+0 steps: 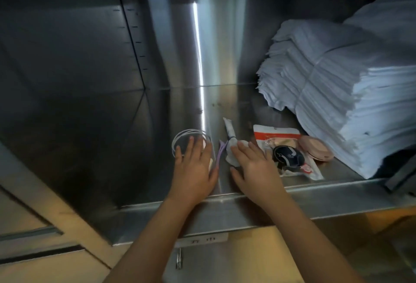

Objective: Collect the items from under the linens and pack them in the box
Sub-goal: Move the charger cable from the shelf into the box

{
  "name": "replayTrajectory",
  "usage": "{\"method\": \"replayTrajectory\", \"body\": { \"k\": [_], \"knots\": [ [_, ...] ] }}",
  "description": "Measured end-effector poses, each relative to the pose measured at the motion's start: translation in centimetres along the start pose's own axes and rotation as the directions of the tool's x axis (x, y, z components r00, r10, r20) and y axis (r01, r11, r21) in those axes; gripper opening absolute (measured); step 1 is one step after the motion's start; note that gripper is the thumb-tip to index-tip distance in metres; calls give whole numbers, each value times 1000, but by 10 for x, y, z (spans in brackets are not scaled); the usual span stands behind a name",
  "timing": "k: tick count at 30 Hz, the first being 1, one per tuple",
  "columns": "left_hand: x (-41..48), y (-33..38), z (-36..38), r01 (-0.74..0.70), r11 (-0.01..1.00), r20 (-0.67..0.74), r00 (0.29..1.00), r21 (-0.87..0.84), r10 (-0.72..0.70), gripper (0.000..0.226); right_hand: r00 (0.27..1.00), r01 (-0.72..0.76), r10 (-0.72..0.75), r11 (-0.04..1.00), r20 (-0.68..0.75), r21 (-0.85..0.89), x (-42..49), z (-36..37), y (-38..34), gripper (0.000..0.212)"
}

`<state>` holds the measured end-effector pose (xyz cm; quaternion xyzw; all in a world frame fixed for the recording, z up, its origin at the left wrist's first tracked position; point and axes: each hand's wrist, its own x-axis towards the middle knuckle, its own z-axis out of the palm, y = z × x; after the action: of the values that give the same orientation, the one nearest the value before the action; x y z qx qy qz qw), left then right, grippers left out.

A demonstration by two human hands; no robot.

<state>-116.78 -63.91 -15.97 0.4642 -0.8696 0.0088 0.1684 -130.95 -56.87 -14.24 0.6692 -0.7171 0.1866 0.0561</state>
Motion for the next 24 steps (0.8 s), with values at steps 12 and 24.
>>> {"method": "replayTrajectory", "body": {
  "k": [12, 24],
  "knots": [
    [17, -19, 12, 66, 989, 144, 988, -132, -46, 78, 982, 11, 1, 998, 191, -62, 29, 37, 9, 57],
    [-26, -6, 6, 36, 997, 91, 995, -61, -31, 64, 979, 40, -37, 999, 203, -11, 1, 30, 3, 48]
  ]
}}
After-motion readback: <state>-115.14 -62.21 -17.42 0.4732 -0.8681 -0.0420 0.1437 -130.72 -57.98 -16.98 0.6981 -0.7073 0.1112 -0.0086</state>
